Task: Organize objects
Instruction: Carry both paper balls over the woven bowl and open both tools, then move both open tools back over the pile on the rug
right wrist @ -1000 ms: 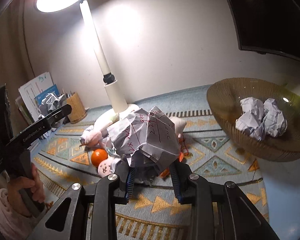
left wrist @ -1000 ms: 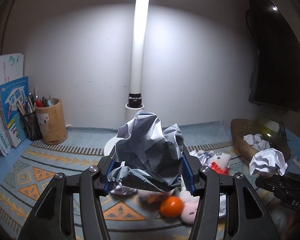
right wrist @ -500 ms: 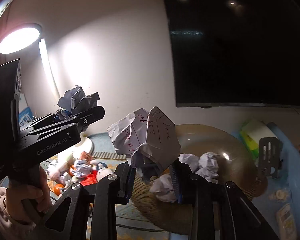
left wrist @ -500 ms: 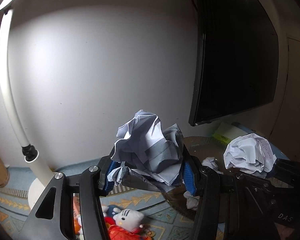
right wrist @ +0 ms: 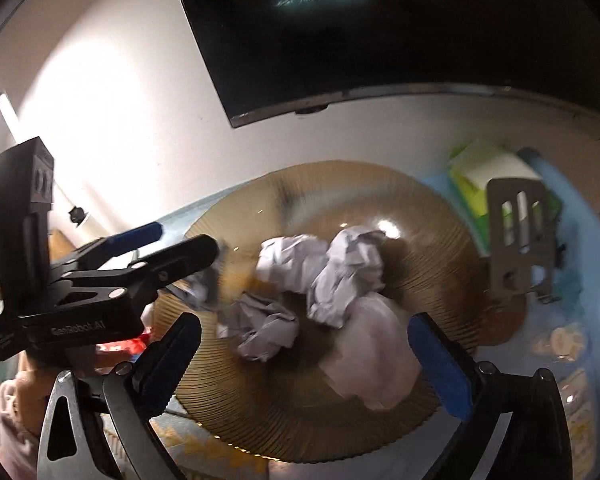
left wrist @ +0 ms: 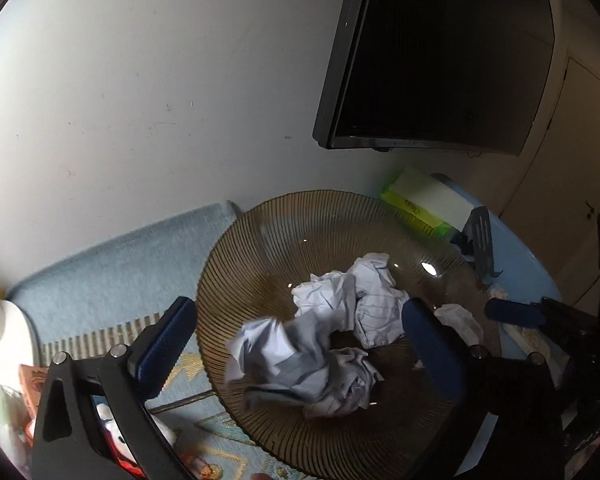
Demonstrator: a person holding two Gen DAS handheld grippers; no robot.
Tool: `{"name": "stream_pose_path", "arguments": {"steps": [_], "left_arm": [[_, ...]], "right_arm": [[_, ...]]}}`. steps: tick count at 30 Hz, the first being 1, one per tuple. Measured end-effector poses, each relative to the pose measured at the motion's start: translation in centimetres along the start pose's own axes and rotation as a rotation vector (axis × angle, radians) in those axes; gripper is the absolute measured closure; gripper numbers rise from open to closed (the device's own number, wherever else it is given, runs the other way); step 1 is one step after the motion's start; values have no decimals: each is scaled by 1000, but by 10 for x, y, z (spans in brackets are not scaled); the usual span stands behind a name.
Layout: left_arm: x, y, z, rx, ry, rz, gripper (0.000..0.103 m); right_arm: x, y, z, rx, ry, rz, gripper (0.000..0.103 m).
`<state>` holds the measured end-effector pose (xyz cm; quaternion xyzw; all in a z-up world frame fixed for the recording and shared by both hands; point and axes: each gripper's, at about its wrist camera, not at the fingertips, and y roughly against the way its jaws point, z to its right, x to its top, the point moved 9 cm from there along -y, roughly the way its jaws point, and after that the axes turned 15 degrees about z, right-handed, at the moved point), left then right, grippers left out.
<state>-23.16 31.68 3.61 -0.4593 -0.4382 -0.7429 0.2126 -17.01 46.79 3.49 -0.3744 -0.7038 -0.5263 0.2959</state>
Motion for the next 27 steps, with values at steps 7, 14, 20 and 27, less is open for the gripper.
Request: {"name": "stream_pose_path", "arguments": {"steps": [7,14,20,27], "left_arm": [[4,24,-16,82,-8,49,0],[23,83,-51,164,0,85,0],[26,163,-127,269,34,116,0],[-42,220,-242,396,169,38,0]], "right_arm": [[6,20,-11,-30,-2,58,0],[24,39,-58,44,22,125,0],[12,49,-138,101,125,145,0],[-54,23,-213,178,181,84,0]]}}
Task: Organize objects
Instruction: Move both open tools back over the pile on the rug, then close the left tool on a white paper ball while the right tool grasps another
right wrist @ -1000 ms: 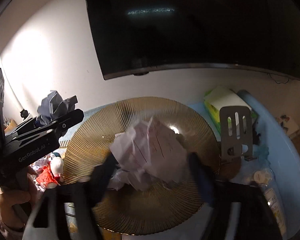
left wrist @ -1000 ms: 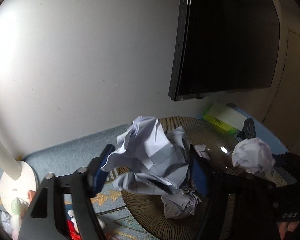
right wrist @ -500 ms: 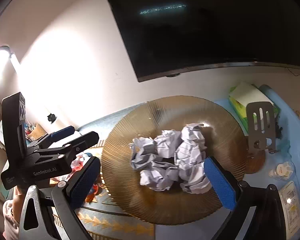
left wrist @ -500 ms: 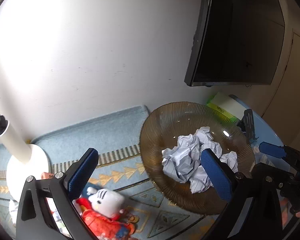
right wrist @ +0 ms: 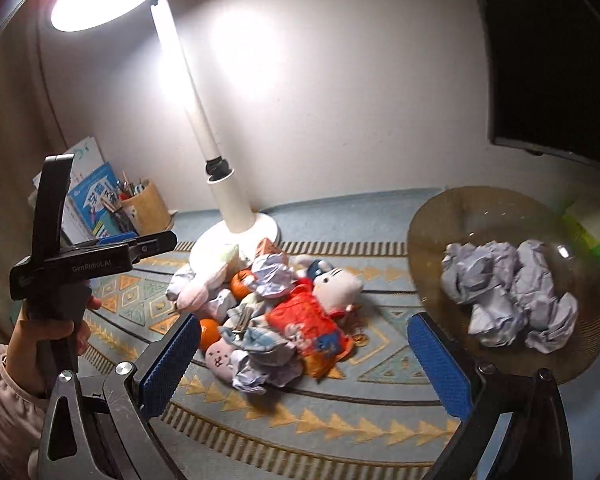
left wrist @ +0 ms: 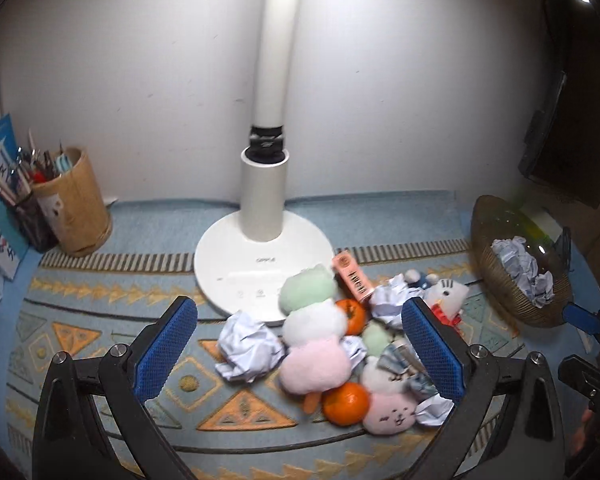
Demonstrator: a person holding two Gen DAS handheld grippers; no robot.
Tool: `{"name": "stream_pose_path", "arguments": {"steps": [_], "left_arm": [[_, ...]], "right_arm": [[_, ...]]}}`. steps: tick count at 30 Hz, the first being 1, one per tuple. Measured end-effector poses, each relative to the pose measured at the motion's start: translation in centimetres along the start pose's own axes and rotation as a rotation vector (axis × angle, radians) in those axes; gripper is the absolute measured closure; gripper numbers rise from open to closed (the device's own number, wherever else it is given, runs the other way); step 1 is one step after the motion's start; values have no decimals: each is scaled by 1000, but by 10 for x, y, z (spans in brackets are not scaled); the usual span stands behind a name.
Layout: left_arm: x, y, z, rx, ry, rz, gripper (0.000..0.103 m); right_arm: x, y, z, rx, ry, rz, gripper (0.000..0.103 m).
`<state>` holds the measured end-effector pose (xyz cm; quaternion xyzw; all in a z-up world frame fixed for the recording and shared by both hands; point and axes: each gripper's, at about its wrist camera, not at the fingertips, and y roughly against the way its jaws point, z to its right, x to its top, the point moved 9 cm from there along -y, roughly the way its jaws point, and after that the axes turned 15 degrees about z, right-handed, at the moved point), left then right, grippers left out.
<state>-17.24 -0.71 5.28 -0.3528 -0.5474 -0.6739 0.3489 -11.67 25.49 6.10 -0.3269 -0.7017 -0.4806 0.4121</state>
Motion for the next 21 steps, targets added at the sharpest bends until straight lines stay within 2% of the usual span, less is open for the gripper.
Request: {"name": "stream_pose_path", "arguments": {"steps": [3,7,14,16,21], "left_arm": [[-25,-7,-42,15,89,-41,0],[-50,-25,-63,28,141,-53,0],[-71,-58,-66,-5,196,-108,0],[-69,-62,-64,-3,176,-86,0],[-68,-67,-60,38,127,-65,0]], "right_arm": [[-30,-17,-18,19,-30,-27,0],[-66,-39,-30,58,-101,-58,0],[-102,-73,-24,25,-173,-120,0],[-100,-76,-23,19,-174,-124,0],[-103,-84,-28,-33,-87,-151,0]]}}
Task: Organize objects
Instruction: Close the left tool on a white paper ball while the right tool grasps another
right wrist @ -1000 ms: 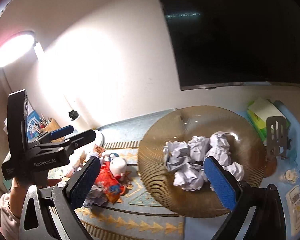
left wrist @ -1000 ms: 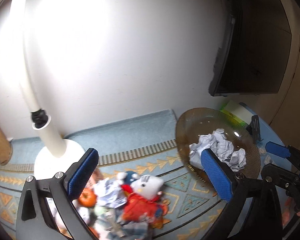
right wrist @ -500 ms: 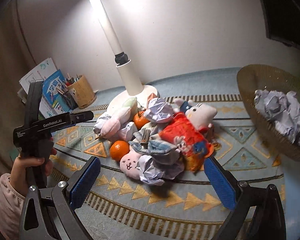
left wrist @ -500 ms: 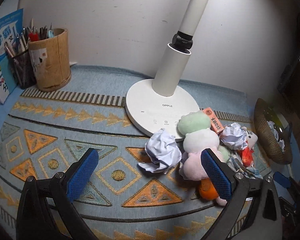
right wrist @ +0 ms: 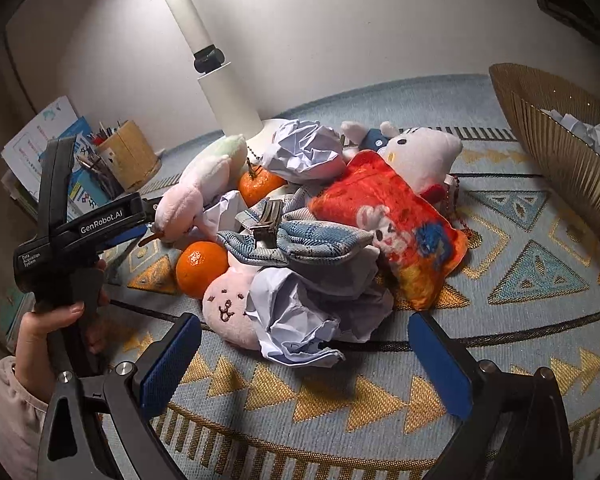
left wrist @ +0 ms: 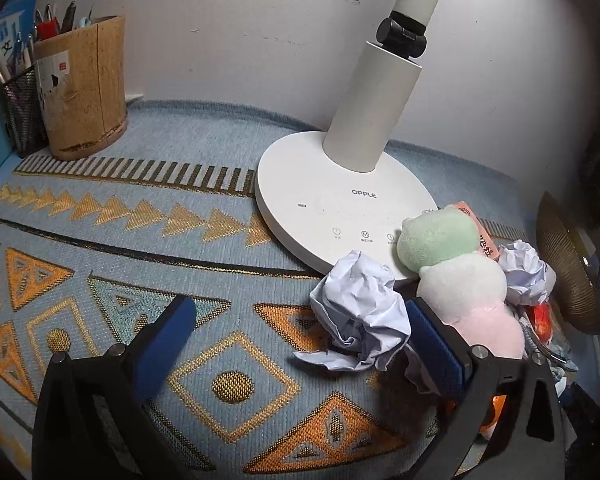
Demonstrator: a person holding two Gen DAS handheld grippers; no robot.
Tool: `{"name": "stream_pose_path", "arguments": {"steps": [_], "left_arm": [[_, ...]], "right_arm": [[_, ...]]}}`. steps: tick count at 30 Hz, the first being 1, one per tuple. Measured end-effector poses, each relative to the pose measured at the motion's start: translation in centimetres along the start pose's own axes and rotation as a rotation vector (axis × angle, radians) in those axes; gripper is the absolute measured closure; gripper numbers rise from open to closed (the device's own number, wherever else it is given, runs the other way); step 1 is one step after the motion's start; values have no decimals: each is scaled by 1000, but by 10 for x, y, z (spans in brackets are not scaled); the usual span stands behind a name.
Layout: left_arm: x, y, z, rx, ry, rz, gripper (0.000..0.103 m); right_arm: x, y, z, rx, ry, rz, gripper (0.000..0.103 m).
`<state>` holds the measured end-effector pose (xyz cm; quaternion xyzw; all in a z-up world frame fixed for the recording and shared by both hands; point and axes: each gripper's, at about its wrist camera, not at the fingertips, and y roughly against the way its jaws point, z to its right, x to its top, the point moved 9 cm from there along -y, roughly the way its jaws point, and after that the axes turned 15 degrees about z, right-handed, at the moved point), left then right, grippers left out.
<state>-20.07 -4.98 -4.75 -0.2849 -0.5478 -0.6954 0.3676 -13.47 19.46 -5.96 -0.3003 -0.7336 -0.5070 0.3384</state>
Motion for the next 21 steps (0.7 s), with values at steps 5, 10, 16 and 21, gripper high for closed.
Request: {"name": "stream_pose_path", "arguments": {"steps": [5,10,16,21], "left_arm": [[1,-1,3,-5,8,3,0],[-1,0,3,0,1,1,0],[-1,-2,0,1,1,1,0],[-1,-2,1,1,1,1,0]], "right_arm": [[-2,-3,-3,-46,58,-19,0],[3,3,6,28,-42,19,0],[5,6,8,40,-77,35,3],[7,6,11,-4,-75,42,18]]}}
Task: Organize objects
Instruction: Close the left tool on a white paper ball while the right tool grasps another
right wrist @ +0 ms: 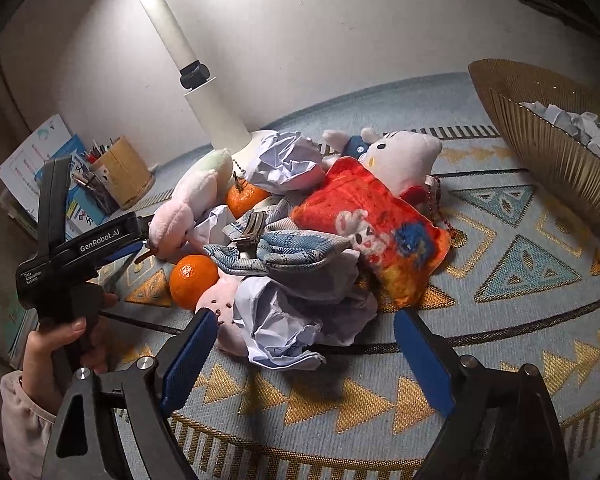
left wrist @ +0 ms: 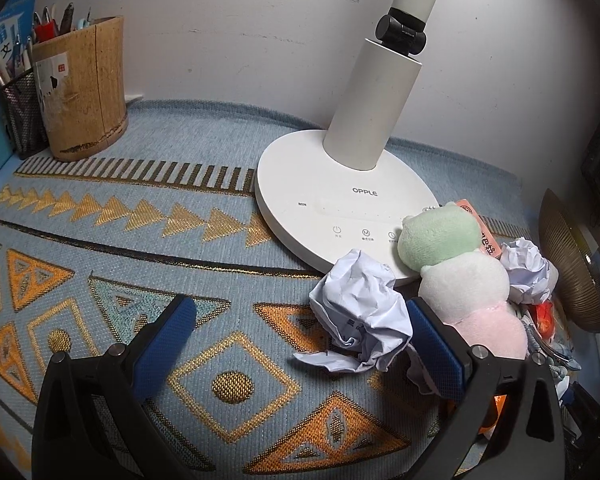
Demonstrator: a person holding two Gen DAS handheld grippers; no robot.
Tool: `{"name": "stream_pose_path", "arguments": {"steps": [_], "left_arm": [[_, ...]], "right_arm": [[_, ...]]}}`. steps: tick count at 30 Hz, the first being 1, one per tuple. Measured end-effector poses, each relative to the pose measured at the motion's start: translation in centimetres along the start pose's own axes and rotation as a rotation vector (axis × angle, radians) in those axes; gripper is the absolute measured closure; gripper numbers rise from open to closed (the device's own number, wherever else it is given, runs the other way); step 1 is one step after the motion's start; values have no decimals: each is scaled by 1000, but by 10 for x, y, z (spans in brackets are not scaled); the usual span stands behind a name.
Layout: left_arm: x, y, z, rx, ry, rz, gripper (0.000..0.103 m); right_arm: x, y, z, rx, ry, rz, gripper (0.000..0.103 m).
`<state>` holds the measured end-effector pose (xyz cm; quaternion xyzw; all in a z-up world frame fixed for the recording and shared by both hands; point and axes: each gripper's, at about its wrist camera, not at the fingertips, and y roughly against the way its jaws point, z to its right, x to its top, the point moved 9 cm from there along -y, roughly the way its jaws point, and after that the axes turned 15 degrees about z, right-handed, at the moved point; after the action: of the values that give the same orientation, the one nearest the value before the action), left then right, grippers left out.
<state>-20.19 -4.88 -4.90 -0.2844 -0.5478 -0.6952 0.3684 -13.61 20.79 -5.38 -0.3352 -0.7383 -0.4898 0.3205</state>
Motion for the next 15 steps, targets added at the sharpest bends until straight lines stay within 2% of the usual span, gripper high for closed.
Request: {"name": "stream_pose_path", "arguments": {"steps": [4,5,6,7,8,9,11,15], "left_arm": [[0,0,1,-1,1,1,0],[0,0,1,-7,5,3,1],[1,3,1,-26,16,9,8],[2,7,2,-66,32,23,24],[3,9,5,-133,66,30,59],[2,9,5,-168,107,27,58],[2,10,0,-169,140,30,58],[5,14,3,-130,99,50,59]], "right_arm": [[3,3,10,-15,-41,18,33],[3,4,12,-19,-46,21,45],[2,7,12,-7,-51,20,55],[2,8,12,10,-59,19,58],[3,9,12,15,-67,27,62],[4,12,14,20,-77,39,63],[6,16,17,37,-104,58,63],[8,21,17,91,-148,80,63]]}}
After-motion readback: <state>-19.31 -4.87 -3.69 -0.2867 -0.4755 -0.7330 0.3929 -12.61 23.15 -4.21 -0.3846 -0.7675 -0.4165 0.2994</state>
